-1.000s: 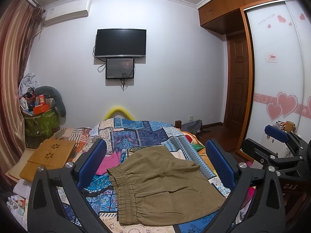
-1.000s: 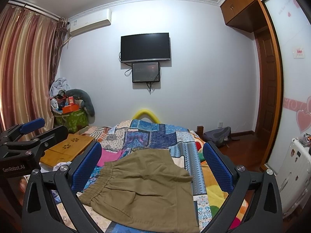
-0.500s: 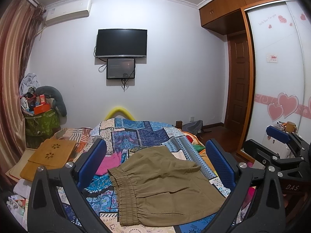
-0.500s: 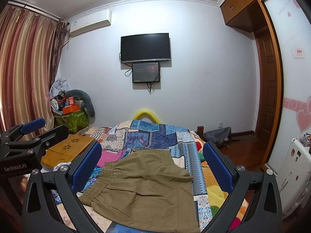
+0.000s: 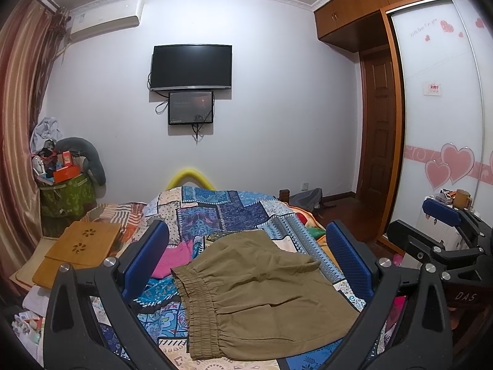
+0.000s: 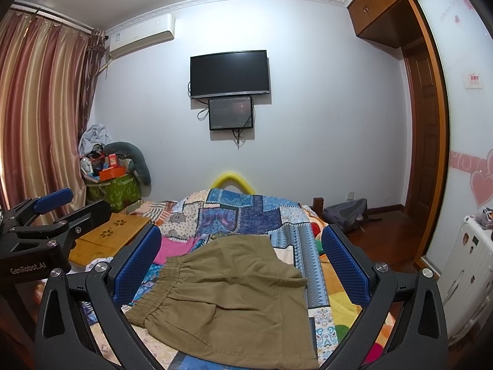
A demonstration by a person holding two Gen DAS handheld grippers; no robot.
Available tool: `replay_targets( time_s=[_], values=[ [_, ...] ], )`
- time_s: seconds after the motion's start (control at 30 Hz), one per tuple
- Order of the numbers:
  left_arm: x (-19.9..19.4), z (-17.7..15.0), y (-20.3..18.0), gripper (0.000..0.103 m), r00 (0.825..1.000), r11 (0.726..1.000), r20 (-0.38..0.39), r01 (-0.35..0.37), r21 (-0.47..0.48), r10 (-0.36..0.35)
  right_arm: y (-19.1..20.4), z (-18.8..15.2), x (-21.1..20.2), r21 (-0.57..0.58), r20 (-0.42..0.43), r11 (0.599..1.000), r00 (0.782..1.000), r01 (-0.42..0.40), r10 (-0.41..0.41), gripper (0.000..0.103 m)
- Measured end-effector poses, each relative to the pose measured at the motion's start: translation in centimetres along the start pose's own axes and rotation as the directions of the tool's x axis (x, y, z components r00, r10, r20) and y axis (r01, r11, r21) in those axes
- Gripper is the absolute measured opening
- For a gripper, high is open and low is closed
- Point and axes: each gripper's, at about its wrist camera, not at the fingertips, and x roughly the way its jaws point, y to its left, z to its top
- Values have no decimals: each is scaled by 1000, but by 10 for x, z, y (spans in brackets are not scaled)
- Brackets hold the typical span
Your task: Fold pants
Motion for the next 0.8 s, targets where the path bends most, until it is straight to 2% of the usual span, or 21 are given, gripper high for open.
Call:
replay_targets(
  time_s=[0.33, 0.47, 0.57, 0.67, 0.77, 0.8],
  values=[
    [16, -2, 2, 103, 1000, 1000, -30, 3, 9, -3, -6, -6, 15, 2, -24, 1000, 1000, 19, -19, 103],
    [41, -7, 9, 103, 997, 1000, -71, 2, 7, -2, -15, -12, 32, 7, -55, 999, 998, 35, -35, 103],
    [68, -13, 17, 103, 991, 1000, -131, -8, 8, 9, -25, -18, 47, 4, -84, 998, 995, 62, -62, 103],
    [100, -23, 27, 103, 978, 1000, -207, -13, 8, 15, -38, -25, 65, -7, -118, 996, 989, 87, -87, 103],
    [136, -36, 42, 103, 954, 1000, -299, -25, -10, 21, -53, -36, 85, -24, -163, 993, 979, 117, -120, 103],
    [151, -42, 51, 103, 940, 999, -339, -39, -20, 30, -58, -40, 91, -29, -180, 992, 976, 123, -126, 103]
  ],
)
